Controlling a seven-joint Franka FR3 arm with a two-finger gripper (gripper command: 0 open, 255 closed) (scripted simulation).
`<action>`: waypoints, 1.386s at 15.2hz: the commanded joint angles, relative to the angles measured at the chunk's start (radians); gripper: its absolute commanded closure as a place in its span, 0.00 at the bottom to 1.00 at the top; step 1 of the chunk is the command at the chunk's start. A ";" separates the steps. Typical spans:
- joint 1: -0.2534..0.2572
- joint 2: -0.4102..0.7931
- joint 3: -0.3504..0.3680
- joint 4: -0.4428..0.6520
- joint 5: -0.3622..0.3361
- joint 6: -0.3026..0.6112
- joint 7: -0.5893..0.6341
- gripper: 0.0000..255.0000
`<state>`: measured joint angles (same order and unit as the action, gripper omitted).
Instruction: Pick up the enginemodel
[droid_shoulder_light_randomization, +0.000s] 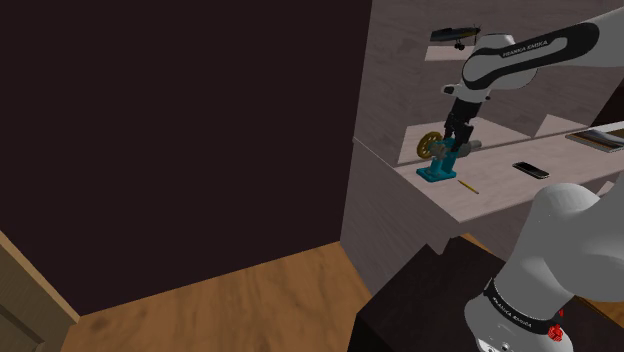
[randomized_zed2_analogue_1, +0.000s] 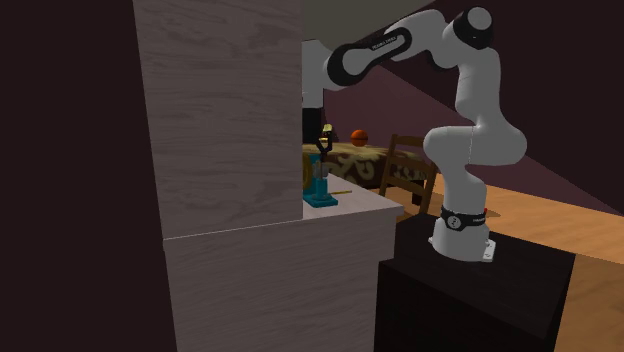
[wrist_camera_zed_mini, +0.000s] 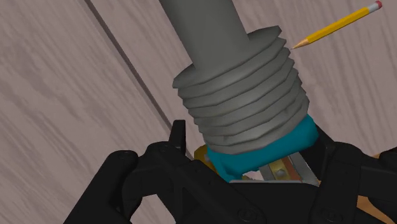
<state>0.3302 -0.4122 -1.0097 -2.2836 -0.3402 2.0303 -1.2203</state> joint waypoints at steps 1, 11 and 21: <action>0.000 0.001 -0.002 -0.003 -0.001 0.001 0.000 1.00; -0.013 -0.023 0.032 0.034 -0.004 -0.060 0.009 1.00; -0.021 -0.055 0.088 0.141 0.003 -0.198 0.017 1.00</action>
<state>0.3124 -0.4539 -0.9350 -2.1573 -0.3344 1.8004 -1.2064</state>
